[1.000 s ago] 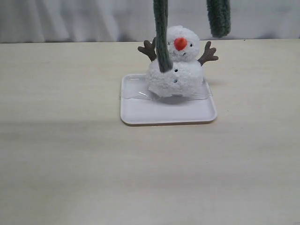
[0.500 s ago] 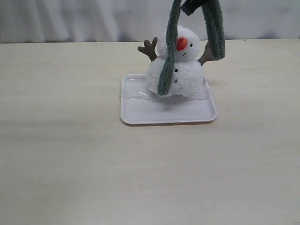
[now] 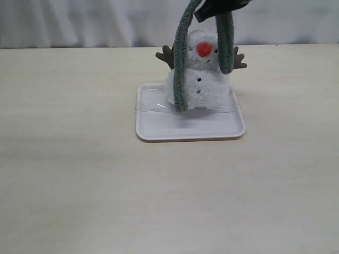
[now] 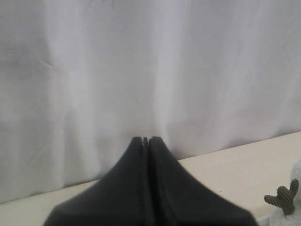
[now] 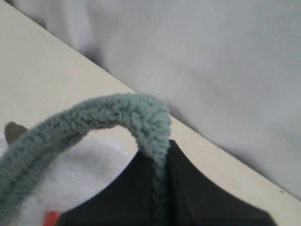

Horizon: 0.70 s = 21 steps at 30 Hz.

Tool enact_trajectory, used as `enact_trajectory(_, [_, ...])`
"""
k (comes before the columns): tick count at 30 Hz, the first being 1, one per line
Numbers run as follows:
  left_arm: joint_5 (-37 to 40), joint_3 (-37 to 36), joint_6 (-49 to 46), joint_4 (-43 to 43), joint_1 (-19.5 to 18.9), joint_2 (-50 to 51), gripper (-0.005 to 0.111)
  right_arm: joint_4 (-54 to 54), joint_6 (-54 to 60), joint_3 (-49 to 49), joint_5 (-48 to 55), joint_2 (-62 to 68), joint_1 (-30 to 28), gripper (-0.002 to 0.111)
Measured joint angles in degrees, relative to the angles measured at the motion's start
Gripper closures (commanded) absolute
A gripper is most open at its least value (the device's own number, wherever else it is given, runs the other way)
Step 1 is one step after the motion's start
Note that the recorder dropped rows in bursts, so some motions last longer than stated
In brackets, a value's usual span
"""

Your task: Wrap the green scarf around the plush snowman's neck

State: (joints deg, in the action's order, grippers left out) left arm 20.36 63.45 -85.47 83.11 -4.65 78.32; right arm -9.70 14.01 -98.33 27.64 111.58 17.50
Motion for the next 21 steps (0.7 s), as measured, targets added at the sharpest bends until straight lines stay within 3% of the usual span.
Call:
enact_trajectory(14, [1.3,0.0,0.0,0.0,0.0,0.0,0.107,-7.0,-14.0,0.0,3.5,6.1,-2.1,0.104])
enact_trajectory(21, [1.3,0.0,0.0,0.0,0.0,0.0,0.107,-5.8,-13.2,0.0,9.4,6.1,-2.1,0.104])
